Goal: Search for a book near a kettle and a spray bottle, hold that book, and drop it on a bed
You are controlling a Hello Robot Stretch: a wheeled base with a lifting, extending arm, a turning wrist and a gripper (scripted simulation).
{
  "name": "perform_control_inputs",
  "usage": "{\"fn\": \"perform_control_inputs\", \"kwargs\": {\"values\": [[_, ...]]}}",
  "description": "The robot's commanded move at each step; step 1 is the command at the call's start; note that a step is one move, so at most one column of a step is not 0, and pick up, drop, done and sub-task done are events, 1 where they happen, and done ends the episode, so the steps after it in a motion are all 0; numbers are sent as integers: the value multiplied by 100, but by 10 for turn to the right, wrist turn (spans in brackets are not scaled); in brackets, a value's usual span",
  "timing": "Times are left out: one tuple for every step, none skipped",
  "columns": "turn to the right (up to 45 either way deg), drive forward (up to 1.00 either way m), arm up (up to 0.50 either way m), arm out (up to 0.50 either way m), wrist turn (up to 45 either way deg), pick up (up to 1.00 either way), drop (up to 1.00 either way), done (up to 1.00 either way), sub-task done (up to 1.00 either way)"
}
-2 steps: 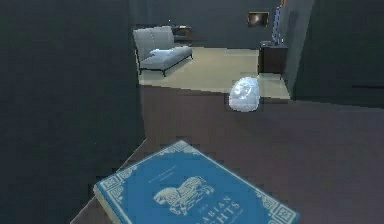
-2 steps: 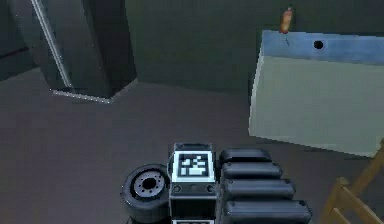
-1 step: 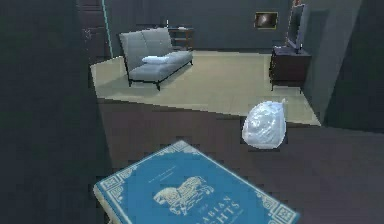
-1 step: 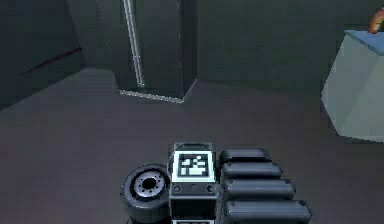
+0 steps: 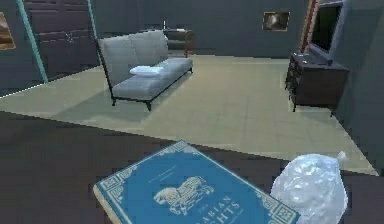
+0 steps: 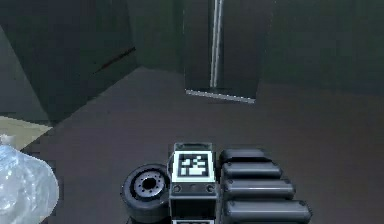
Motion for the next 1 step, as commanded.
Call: {"fn": "perform_control_inputs", "kwargs": {"values": [[30, 0, 0, 0, 0, 0, 0, 0, 0]]}}
